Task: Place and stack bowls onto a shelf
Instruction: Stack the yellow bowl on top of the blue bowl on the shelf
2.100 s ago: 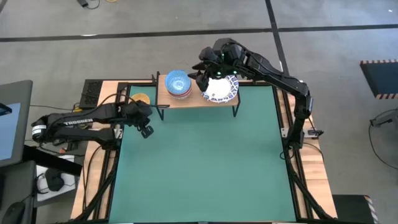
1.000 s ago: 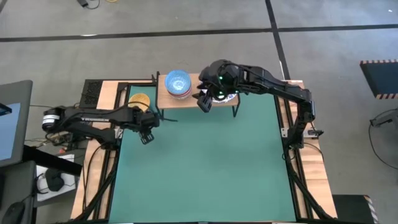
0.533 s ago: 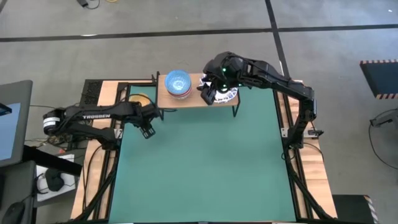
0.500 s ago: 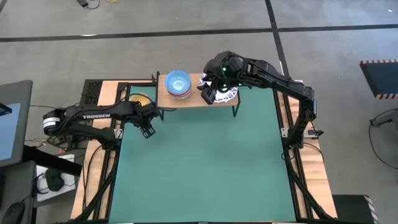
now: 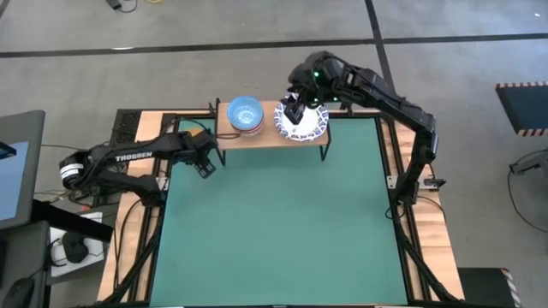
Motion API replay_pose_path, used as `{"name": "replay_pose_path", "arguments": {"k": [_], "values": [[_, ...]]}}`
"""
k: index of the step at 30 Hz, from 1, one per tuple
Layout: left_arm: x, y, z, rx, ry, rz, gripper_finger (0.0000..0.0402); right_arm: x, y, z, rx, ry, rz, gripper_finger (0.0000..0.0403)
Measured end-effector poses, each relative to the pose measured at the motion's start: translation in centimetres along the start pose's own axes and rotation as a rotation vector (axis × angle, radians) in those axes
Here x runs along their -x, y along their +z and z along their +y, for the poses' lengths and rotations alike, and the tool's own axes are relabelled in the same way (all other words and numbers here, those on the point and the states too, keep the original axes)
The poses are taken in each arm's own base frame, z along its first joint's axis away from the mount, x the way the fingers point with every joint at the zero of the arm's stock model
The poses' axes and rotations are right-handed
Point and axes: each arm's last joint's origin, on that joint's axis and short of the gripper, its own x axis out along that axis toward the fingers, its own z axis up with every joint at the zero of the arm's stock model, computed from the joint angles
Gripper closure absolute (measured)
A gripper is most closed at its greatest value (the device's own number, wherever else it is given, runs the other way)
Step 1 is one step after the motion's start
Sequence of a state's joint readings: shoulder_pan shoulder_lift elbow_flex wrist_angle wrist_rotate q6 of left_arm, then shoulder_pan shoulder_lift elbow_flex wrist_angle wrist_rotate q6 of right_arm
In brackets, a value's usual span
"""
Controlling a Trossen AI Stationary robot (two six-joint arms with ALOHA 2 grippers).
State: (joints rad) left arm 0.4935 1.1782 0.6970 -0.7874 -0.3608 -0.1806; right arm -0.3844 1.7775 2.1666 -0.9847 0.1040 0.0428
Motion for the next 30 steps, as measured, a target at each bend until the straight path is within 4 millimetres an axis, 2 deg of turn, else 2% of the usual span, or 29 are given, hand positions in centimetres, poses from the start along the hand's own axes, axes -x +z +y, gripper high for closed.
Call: {"name": "replay_pose_path", "arguments": {"k": [7,12,16,21,30], "values": [[-1.8,-0.8,0.5,0.018,-0.048,0.007,0.0229,-0.1,0.0,-1.4,0.037,-0.031,0.002,0.0168],[-2.3,-1.1,0.4,0.021,-0.06,-0.004,0.0233,-0.2,0.0,-2.1,0.055,-0.045,0.004,0.0168],[-2.3,-1.1,0.5,0.032,-0.03,-0.006,0.0256,-0.2,0.0,-2.6,0.055,-0.021,0.005,0.0168],[-2.3,-1.2,0.2,0.061,-0.132,0.012,0.0282,-0.2,0.0,-2.9,0.07,-0.011,0.006,0.0168],[-2.4,-1.1,0.6,0.019,-0.051,-0.004,0.0255,-0.2,0.0,-3.0,0.08,-0.01,0.007,0.0168]]}}
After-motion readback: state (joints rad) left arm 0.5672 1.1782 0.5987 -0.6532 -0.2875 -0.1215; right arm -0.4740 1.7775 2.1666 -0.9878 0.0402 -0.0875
